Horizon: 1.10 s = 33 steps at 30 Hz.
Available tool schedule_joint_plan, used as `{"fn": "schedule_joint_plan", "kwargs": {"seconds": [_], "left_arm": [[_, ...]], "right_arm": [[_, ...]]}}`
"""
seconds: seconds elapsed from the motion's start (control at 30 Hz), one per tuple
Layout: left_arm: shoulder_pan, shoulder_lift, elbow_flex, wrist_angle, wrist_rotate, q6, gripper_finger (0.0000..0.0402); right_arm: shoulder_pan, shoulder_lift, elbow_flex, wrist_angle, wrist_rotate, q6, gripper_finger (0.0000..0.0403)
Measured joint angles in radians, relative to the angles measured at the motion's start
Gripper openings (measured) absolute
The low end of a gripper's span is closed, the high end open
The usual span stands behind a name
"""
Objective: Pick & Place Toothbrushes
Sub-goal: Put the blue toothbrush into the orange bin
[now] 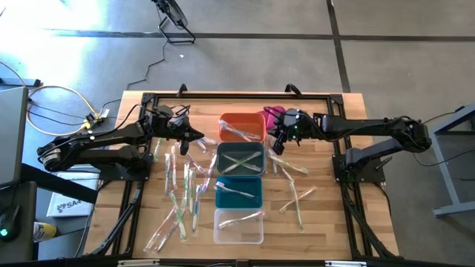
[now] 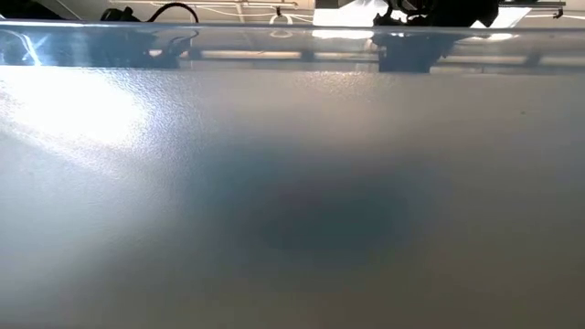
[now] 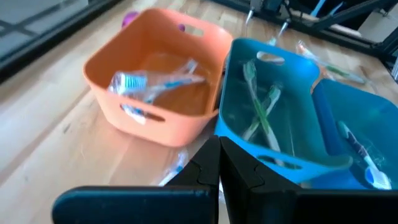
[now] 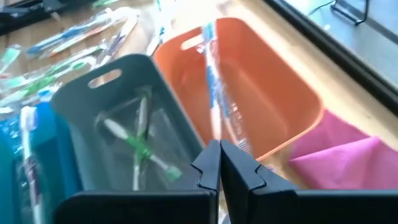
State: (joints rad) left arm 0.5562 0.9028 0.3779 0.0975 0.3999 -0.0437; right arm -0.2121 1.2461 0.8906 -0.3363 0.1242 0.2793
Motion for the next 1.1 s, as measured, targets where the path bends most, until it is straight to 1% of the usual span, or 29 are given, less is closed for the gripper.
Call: {"fn": "schedule_joint_plan", "kwargs": {"seconds": [0.13,0.27,0.37,0.5,0.63,0.73,0.87,1.1], "left_arm": [[0.000,0.000,0.000,-0.035,0.000,-0.018,0.0001],[0.000,0.000,0.000,-0.052,-0.001,-0.019,0.0001],[0.000,0.000,0.000,-0.049,-0.001,-0.019,0.0001],[0.000,0.000,0.000,-0.048,-0.001,-0.015,0.0001],[0.000,0.000,0.000,-0.048,-0.001,-0.014,0.0001],[0.000,0.000,0.000,-0.048,-0.001,-0.014,0.0001],[0.000,0.000,0.000,-0.043,-0.001,-0.014,0.0001],[0.000,0.000,0.000,-0.038,-0.001,-0.014,0.0001]], "right_arm": [[-0.042,0.000,0.000,0.037,-0.007,-0.056,0.0004],[-0.084,0.000,0.000,0.065,-0.077,-0.105,0.0004],[-0.109,0.000,-0.001,0.042,-0.132,-0.136,0.0004],[-0.126,0.000,-0.027,0.033,-0.177,-0.151,0.0004],[-0.129,0.000,-0.067,0.032,-0.184,-0.150,0.0004],[-0.129,0.000,-0.088,0.028,-0.185,-0.115,0.0004],[-0.128,0.000,-0.092,0.033,-0.185,-0.053,0.0004],[-0.128,0.000,-0.092,0.034,-0.189,-0.014,0.0004]]}}
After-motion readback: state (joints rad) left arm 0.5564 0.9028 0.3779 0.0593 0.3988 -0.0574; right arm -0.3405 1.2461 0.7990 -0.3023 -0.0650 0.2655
